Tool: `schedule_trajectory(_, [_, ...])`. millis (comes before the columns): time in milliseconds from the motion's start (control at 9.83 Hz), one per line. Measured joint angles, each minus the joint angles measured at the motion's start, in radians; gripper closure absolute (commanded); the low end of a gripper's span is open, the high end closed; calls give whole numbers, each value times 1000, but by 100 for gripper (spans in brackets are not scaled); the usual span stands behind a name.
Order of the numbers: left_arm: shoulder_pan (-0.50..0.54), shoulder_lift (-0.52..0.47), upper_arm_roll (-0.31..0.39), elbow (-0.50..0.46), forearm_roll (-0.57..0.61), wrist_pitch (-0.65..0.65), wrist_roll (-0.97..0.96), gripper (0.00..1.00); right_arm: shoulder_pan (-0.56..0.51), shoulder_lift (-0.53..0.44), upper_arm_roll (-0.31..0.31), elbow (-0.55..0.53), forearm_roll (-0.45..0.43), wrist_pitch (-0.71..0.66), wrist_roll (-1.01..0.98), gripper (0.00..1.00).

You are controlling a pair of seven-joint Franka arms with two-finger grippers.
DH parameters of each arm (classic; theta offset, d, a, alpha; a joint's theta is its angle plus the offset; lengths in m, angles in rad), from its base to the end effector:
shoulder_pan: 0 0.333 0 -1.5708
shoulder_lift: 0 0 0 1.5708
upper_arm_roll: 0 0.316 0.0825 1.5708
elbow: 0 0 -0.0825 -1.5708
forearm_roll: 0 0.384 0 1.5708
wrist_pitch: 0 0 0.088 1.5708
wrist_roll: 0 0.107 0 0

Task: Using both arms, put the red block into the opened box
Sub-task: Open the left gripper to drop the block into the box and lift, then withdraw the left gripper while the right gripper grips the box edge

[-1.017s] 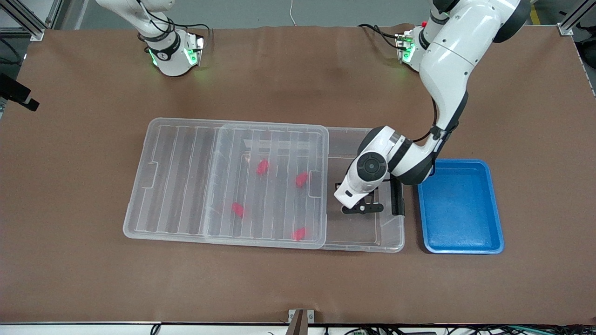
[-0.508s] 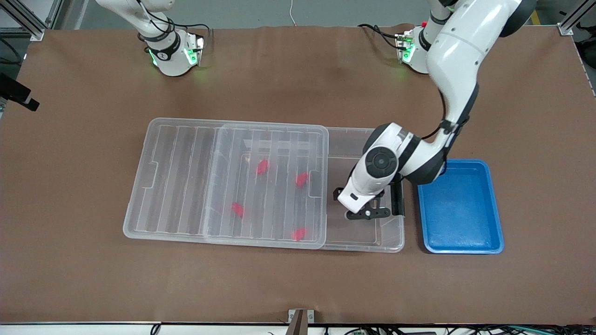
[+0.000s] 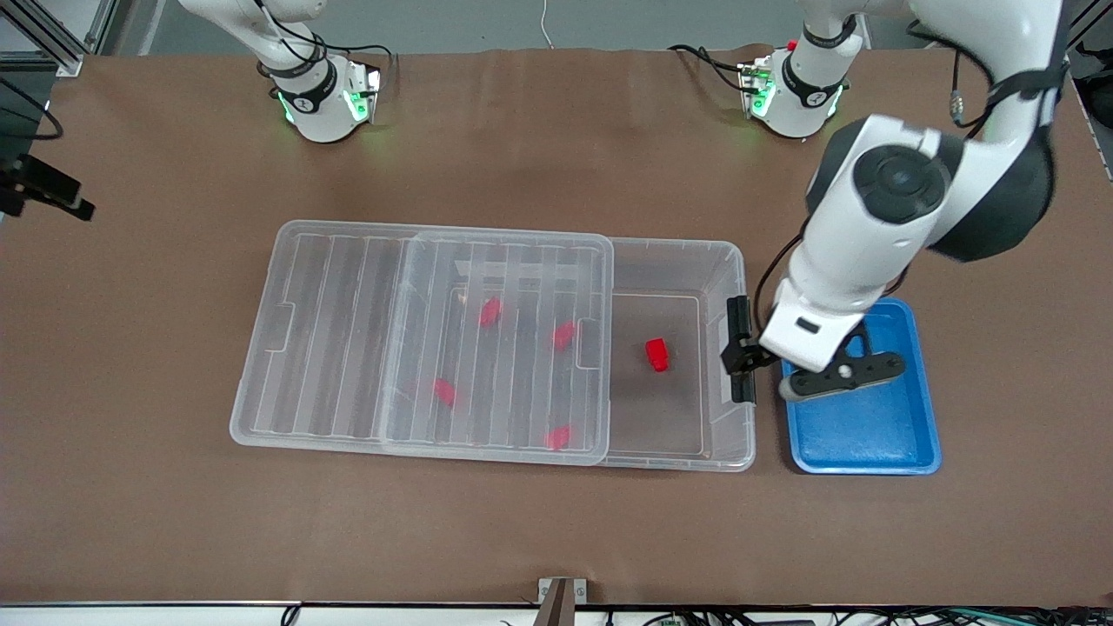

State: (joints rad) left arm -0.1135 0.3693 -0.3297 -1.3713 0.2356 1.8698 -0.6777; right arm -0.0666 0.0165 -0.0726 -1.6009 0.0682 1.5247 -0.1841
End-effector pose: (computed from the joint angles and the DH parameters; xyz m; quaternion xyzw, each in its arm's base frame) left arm 0.6383 -0.2417 0.5307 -0.9901 -0.1050 -0.0930 0.0091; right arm 0.5486 -0.0689 0.5977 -0.9981 -0.0224 0.0403 0.0405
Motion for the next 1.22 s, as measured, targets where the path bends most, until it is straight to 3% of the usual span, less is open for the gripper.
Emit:
schedule_trajectory(203, [57, -44, -2, 74, -8, -175, 124, 0, 1, 152, 1, -34, 32, 113, -130, 100])
schedule_trajectory(407, [111, -99, -2, 126, -43, -270, 267, 0, 12, 254, 6, -114, 50, 261, -173, 100])
schedule_trajectory(814, [170, -197, 20, 126, -99, -353, 500, 0, 52, 257, 13, -284, 125, 362, -225, 100])
schedule_trajectory(1119, [110, -299, 200, 28, -188, -375, 681, 0, 85, 250, 14, -308, 151, 362, -230, 100])
schedule_trajectory(1220, [91, -333, 232, -13, -192, -379, 713, 0, 95, 250, 15, -309, 171, 363, -231, 100])
